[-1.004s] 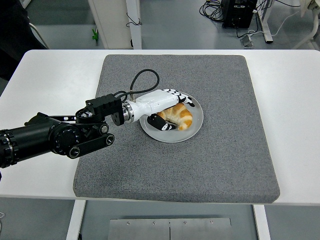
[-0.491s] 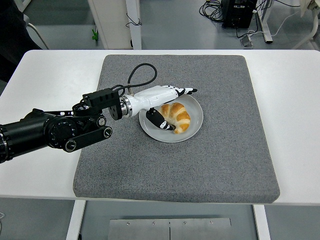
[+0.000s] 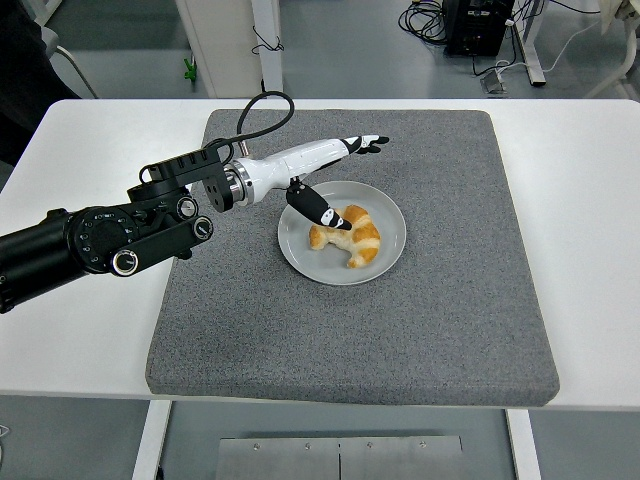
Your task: Place the bread on the plate
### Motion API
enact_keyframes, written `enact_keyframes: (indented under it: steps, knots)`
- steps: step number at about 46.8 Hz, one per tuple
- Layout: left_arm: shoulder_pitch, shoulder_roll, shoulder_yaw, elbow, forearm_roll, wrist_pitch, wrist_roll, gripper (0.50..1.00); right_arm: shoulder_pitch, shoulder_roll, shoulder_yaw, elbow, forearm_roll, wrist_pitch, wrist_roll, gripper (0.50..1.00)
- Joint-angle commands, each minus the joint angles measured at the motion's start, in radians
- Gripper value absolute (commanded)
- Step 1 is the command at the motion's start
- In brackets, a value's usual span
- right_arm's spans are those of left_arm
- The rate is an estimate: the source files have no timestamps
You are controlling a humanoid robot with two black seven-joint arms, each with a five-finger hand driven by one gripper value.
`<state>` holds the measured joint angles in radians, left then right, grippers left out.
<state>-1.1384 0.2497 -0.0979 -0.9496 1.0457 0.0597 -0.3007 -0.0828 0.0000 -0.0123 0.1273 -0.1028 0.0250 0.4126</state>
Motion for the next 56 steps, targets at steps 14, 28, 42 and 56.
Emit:
enact_keyframes:
  steps: [14,28,42,56]
  knots:
    - [0.002,0.022,-0.088,0.002,-0.256,0.0,0.0,0.963,0.0,0.0,0.0,0.0,0.0,0.0,0.0,1.0]
    - [0.035,0.06,-0.189,0.046,-0.463,0.009,-0.003,0.966,0.0,0.0,0.0,0.0,0.0,0.001,0.0,1.0]
    - [0.046,0.016,-0.261,0.229,-0.679,0.009,0.002,0.969,0.0,0.0,0.0,0.0,0.0,0.001,0.0,1.0]
    - [0.046,-0.066,-0.322,0.362,-0.828,0.011,0.002,0.969,0.0,0.0,0.0,0.0,0.0,0.0,0.0,1.0]
